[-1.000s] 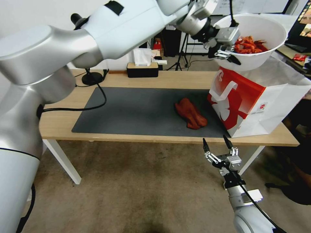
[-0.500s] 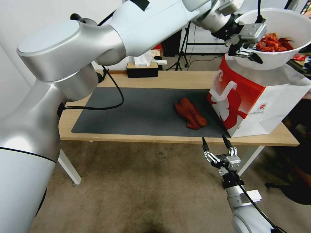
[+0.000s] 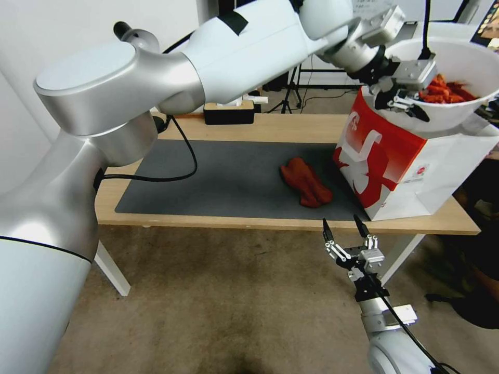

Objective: Sweep shrimp from table into container with towel, then put container into takeout bag.

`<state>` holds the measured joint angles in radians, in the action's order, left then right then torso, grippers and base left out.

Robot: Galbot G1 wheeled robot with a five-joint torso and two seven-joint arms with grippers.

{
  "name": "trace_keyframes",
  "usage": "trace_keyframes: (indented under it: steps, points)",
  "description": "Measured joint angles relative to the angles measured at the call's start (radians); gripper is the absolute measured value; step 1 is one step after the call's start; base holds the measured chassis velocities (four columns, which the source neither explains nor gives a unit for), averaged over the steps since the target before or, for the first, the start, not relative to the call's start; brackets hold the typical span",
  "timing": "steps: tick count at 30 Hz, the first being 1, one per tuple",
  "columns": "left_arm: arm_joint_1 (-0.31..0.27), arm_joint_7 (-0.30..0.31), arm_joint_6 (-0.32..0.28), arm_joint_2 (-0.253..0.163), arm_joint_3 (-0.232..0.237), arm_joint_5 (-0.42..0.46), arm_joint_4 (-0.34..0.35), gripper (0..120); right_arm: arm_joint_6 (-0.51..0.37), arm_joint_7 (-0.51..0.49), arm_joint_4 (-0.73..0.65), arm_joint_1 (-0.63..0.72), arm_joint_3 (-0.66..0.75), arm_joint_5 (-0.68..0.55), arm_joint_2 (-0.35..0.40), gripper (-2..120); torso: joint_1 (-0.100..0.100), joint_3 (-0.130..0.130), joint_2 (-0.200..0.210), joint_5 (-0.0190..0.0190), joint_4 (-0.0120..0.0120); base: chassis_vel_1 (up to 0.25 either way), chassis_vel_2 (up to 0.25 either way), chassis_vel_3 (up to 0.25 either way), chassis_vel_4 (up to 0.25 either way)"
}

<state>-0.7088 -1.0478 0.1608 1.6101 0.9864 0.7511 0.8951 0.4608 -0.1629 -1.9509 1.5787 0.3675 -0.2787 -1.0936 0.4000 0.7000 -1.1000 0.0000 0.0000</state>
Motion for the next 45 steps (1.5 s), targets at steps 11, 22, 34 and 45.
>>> trace_keyframes:
  steps: [11, 22, 34, 45]
  points:
    - [-0.005, -0.002, -0.001, -0.001, 0.025, 0.003, -0.005, 0, 0.000, 0.000, -0.003, 0.000, -0.003, 0.007, -0.009, 79, 0.000, 0.000, 0.000, 0.0000, 0.0000, 0.000, 0.000, 0.000, 0.000]
    - [-0.011, 0.012, -0.008, -0.002, 0.028, 0.002, -0.002, 9, 0.000, 0.000, -0.005, 0.002, -0.010, 0.016, -0.019, 78, 0.000, 0.000, 0.000, -0.0001, 0.0000, 0.000, 0.000, 0.000, 0.000]
    - [-0.024, 0.052, -0.025, -0.002, 0.032, 0.008, 0.030, 53, -0.001, 0.000, -0.009, 0.006, -0.011, 0.019, -0.021, 77, 0.000, 0.000, 0.000, -0.0001, -0.0001, 0.000, 0.000, 0.000, 0.000]
    - [-0.043, 0.056, -0.032, -0.006, -0.048, 0.001, -0.022, 95, -0.002, 0.002, -0.008, 0.008, -0.012, 0.023, -0.018, 73, 0.000, 0.000, 0.000, 0.0000, -0.0002, 0.000, 0.000, 0.000, 0.000]
